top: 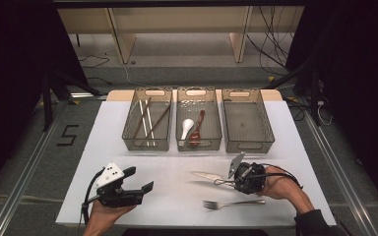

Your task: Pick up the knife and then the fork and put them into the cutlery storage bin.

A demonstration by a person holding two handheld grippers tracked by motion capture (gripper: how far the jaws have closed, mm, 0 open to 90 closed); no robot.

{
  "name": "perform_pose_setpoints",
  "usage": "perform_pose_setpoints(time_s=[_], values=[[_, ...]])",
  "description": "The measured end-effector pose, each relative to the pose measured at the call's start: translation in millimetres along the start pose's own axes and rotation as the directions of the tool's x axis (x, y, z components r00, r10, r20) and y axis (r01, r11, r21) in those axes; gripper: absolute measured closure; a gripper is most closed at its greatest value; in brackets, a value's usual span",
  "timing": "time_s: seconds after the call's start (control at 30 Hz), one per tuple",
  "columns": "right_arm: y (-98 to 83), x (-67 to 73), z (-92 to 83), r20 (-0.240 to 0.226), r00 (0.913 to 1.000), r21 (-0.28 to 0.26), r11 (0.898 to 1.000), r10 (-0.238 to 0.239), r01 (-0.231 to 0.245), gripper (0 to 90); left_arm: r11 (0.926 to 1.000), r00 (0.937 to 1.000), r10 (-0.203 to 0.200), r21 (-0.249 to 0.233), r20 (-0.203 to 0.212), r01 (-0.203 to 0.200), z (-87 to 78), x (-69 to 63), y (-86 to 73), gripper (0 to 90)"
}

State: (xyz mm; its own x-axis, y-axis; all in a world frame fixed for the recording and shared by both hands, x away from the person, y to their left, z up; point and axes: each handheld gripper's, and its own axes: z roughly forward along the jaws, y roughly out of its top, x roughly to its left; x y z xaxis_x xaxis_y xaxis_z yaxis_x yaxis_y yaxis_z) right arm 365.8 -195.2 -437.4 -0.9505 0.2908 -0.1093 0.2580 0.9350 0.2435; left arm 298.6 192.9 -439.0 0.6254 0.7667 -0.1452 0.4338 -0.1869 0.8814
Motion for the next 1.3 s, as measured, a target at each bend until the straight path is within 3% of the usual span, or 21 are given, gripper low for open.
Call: perform_pose_setpoints(time_s=[0.23,0.27,0.5,0.63,0.7,1.0,1.27,1.3], values=[[0.6,-8.0,-12.0,-0.017,0.9966,-0.086,0.993,0.081,-0.082,80.5,1.0000,1.0000,-0.004,-0.007,-0.001,0.004,-1.1,1.5,-0.4,17.0],[0.6,-9.1,-12.4,-0.008,0.9973,-0.110,0.991,0.072,-0.073,80.5,1.0000,1.0000,-0.003,-0.009,-0.003,0.003,-1.2,1.6,-0.5,17.0],[3.5,-17.3,-21.8,-0.033,0.9856,-0.169,0.971,0.166,-0.169,80.5,0.9998,0.9999,-0.010,-0.018,-0.008,0.009,-1.9,2.5,-0.7,16.7],[1.7,-24.6,-27.0,-0.053,0.9778,-0.242,0.947,0.203,-0.210,80.5,0.9997,0.9999,-0.012,-0.020,-0.010,0.011,-2.1,2.8,-0.8,16.7],[0.8,-27.9,-30.5,-0.078,0.9693,-0.261,0.933,0.233,-0.246,80.6,0.9997,0.9999,-0.012,-0.020,-0.010,0.012,-2.1,2.9,-0.8,16.7],[-3.0,-42.2,-44.6,-0.088,0.9474,-0.364,0.876,0.308,-0.318,80.6,0.9997,0.9998,-0.011,-0.023,-0.013,0.011,-2.3,3.0,-0.8,16.7],[-2.5,-56.5,-53.6,-0.078,0.9152,-0.410,0.824,0.395,-0.391,80.6,0.9997,0.9999,-0.013,-0.021,-0.011,0.012,-2.0,3.1,-1.0,16.7],[-2.1,-58.9,-54.8,-0.075,0.9076,-0.412,0.816,0.413,-0.405,80.6,0.9997,0.9999,-0.012,-0.021,-0.011,0.012,-2.1,3.1,-1.0,16.7]])
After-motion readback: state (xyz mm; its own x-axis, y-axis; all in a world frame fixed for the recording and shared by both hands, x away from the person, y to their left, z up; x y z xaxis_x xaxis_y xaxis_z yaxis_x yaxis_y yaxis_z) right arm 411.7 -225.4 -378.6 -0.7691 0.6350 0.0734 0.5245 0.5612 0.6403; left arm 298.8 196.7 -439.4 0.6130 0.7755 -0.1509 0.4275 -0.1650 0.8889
